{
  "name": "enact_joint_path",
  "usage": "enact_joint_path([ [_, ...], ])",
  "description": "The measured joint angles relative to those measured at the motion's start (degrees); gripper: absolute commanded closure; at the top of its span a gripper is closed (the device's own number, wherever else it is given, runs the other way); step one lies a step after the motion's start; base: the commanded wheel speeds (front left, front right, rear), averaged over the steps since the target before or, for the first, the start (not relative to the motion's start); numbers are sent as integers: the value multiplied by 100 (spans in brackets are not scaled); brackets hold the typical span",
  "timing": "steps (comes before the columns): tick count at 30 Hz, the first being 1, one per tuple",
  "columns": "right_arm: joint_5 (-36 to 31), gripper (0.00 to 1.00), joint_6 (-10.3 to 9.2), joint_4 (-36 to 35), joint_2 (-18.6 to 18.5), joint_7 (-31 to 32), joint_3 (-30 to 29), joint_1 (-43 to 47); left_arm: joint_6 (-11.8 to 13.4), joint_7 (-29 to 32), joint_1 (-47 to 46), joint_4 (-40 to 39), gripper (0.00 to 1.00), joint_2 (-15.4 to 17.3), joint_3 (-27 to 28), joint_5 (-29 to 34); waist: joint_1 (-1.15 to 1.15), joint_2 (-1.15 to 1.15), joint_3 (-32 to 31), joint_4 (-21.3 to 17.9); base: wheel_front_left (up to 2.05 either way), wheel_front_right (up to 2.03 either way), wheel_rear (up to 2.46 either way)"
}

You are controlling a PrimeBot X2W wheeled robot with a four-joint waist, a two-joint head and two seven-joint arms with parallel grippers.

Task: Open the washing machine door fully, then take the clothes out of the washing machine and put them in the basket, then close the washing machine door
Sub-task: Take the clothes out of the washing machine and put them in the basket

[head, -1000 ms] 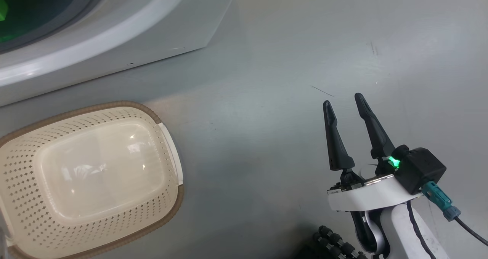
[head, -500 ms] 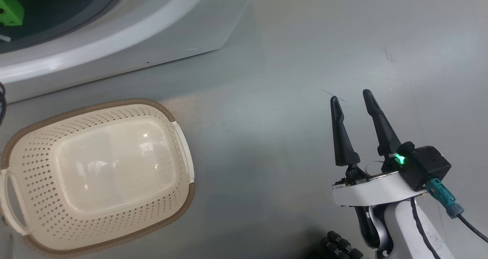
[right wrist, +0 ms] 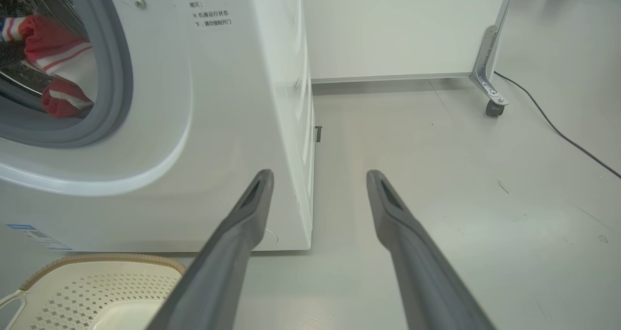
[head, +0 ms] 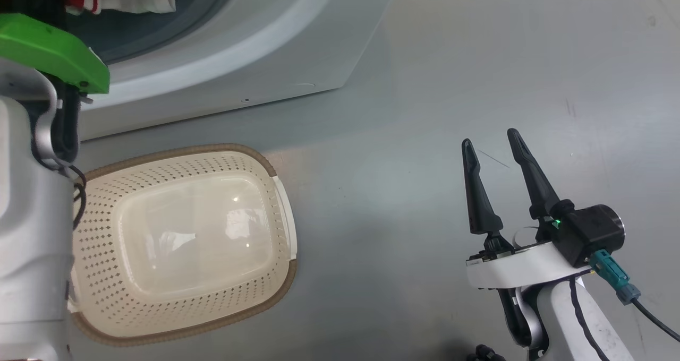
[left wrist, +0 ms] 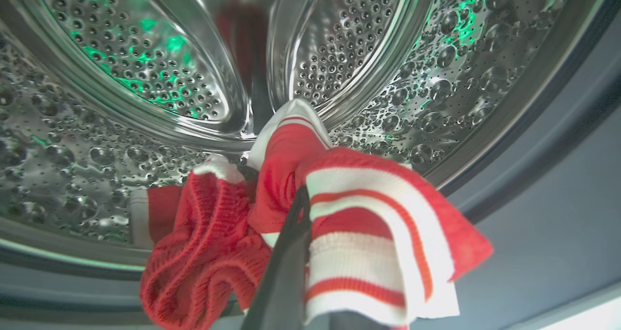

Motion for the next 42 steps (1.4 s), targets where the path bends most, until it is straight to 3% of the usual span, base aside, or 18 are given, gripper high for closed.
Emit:
enact_joint_path([
  [5, -119, 0, 76, 87, -25, 1, -42, 60, -22, -398, 346, -119, 100, -223, -105, 1, 0, 0, -206, 191, 0, 0, 0],
  [17, -166, 0, 136, 256, -32, 1, -98, 338, 30, -1185, 1210, -404, 100, -403, -193, 130, 0, 0, -831, 571, 0, 0, 0],
  [42, -208, 0, 196, 314, -42, 1, -242, 1017, 453, -1341, 2398, -2276, 100, -634, -368, 464, 0, 0, -2038, 1316, 0, 0, 0],
])
